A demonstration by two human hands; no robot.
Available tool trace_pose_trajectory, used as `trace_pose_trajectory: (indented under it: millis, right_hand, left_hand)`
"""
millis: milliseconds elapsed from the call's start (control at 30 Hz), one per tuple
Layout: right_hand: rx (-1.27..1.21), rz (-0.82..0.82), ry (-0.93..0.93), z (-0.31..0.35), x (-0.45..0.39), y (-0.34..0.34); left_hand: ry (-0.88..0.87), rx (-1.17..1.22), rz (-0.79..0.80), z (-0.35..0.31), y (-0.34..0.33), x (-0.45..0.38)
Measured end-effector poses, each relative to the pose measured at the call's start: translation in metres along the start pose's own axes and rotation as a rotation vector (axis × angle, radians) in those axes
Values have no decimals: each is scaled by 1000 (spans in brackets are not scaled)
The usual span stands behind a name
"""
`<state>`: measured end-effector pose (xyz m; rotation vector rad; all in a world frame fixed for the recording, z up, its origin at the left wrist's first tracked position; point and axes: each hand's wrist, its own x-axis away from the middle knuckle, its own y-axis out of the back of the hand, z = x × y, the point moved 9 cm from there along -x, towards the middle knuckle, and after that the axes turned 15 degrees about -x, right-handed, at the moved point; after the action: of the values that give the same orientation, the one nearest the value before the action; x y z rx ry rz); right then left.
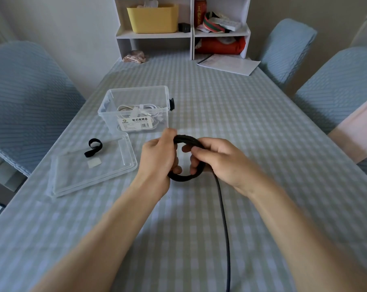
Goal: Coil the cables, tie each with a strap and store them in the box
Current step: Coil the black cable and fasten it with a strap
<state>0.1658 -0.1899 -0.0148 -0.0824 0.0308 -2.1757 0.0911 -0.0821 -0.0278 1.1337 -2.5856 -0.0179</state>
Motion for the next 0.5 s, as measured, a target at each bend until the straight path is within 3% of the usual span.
trace_pose_trajectory:
  millis: [133,400,500]
  right_hand:
    - [135,-54,28,-2,-2,3]
    - [208,76,-2,-2,1,0]
    - [318,72,21,0,3,-2]
  left_hand:
    - [64,-35,167,4,-11,0]
    - [49,-151,538,-4,-20,8]
    - [64,-178,520,1,-23,9]
